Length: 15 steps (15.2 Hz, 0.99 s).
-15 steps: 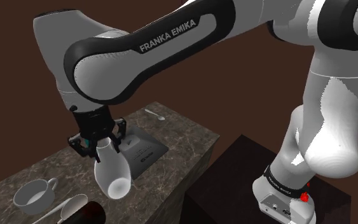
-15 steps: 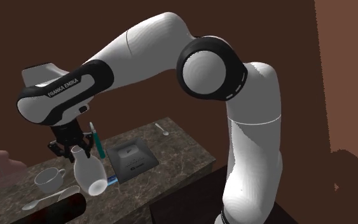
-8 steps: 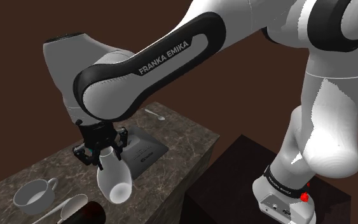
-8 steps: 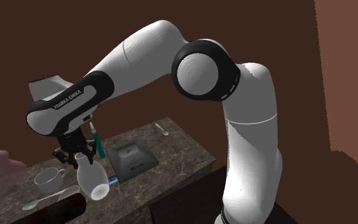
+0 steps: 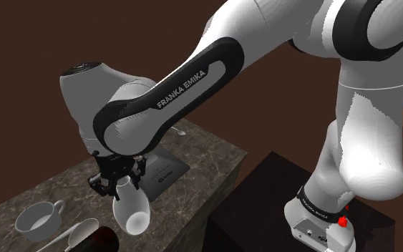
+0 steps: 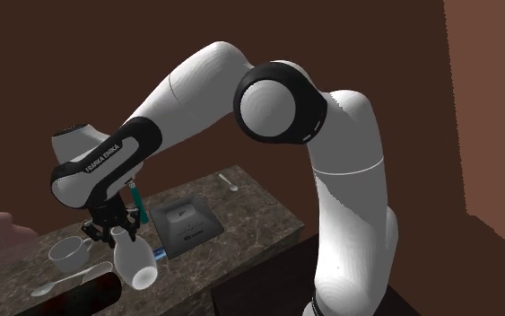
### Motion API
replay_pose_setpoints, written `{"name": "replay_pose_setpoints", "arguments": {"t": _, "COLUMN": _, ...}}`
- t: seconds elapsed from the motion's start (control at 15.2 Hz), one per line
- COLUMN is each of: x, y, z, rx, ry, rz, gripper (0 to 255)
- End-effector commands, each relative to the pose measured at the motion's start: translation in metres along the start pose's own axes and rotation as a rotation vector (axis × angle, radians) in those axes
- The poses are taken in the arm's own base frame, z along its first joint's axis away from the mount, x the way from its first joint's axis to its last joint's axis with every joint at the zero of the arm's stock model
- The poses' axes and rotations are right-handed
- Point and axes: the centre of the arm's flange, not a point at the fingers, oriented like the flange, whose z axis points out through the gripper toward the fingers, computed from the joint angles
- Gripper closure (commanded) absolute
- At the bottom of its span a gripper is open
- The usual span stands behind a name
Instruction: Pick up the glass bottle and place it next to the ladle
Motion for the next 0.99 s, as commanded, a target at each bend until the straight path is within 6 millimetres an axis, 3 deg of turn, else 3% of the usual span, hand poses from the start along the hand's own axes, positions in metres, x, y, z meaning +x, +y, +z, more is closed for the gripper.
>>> {"name": "replay_pose_setpoints", "arguments": {"t": 0.0, "x": 0.001, "y": -0.001, "z": 0.010, "rx": 0.001, "ry": 0.001, "rz": 0.000, "gripper": 255}}
{"name": "replay_pose_setpoints", "arguments": {"t": 0.13, "x": 0.002, "y": -0.002, "z": 0.023, "rx": 0.001, "ry": 0.001, "rz": 0.000, "gripper": 255}}
{"name": "replay_pose_setpoints", "arguments": {"t": 0.66, "x": 0.002, "y": -0.002, "z": 0.023, "rx": 0.001, "ry": 0.001, "rz": 0.000, "gripper": 255}}
{"name": "replay_pose_setpoints", "arguments": {"t": 0.73, "x": 0.002, "y": -0.002, "z": 0.023, "rx": 0.001, "ry": 0.001, "rz": 0.000, "gripper": 0}}
{"name": "replay_pose_setpoints", "arguments": {"t": 0.92, "x": 0.002, "y": -0.002, "z": 0.023, "rx": 0.001, "ry": 0.001, "rz": 0.000, "gripper": 0}}
